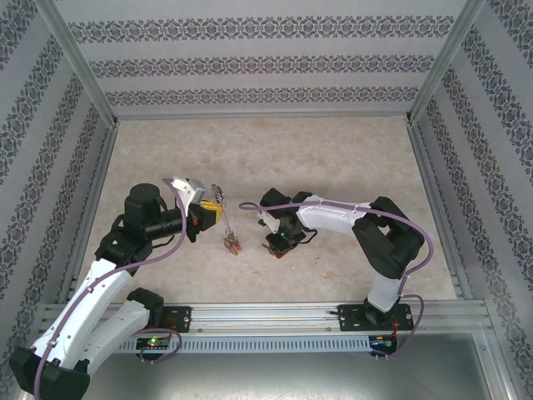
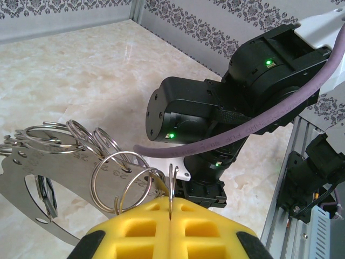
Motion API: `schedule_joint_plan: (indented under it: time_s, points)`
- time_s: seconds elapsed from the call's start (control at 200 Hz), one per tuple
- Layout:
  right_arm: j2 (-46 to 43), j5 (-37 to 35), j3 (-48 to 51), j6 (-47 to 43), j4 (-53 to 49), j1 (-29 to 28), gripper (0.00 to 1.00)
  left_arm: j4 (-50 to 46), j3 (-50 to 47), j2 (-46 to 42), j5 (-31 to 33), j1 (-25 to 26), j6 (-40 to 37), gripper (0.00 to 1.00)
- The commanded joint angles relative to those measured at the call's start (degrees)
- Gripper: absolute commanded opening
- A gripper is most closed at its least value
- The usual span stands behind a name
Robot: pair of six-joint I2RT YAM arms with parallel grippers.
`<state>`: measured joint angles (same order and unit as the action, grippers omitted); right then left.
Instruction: Put the keys on the keyring
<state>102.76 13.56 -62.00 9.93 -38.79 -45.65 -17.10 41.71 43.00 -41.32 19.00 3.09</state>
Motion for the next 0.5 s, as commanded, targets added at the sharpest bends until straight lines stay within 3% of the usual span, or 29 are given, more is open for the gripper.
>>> schedule_joint_plan:
  time_s: [0.0, 0.18, 0.495]
  points:
    - [-0.75, -0.66, -0.34, 0.17, -0.94, -0.58, 0.13, 3.65, -0.01, -1.22, 0.06, -0.48, -0.68, 0.00]
    - [-2.27, 1.22, 0.27, 0.44, -0.46, -0.61, 0.21, 3.63, -0.02, -1.16, 0.10, -0.52, -0.77, 0.00]
    - [-2.48, 2.93, 1.25, 0.71, 0.87, -0.58, 0.22, 3.73, 0.06, -1.16, 0.01, -0.47, -0.72, 0.00]
